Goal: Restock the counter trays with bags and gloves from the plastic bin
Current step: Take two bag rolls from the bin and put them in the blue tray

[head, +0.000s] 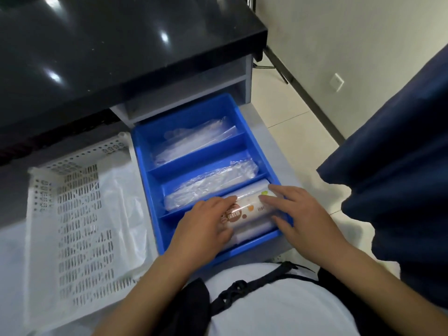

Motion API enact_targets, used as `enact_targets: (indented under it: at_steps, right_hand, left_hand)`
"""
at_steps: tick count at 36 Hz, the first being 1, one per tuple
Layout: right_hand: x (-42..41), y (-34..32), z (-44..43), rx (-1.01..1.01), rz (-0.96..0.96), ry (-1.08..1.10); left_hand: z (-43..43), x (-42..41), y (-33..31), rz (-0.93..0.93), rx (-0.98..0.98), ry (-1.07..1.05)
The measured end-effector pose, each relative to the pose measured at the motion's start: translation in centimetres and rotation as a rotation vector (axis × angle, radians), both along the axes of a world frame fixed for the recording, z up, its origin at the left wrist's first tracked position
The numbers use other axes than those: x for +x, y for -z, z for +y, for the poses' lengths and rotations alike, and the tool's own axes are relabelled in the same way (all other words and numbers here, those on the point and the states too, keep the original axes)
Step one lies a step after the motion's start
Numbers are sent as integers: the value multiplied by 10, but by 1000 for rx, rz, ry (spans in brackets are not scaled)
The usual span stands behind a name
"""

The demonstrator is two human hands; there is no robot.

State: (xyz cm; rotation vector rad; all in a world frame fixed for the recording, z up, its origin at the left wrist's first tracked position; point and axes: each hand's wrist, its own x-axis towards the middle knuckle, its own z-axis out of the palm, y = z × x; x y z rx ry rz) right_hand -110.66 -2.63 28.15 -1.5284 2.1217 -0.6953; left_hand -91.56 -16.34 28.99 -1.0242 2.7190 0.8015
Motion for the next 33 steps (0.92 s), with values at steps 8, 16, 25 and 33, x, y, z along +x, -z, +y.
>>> enact_targets:
  at_steps: [8,16,25,33]
  right_hand:
    - [-4,-5,-12,-51,202,-73]
    - [-17,-15,-23,-13,299,-186]
    - [-32,-15,-28,5,254,-331]
    - [-42,-18,-34,8,270,-411]
  left_hand:
    - [17,17,-7,86,-79,-90]
    - [40,17,-7,113,-147,-266]
    - [40,20,-4,75,-78,-326]
    - [45,19,-1,72,-103,-352]
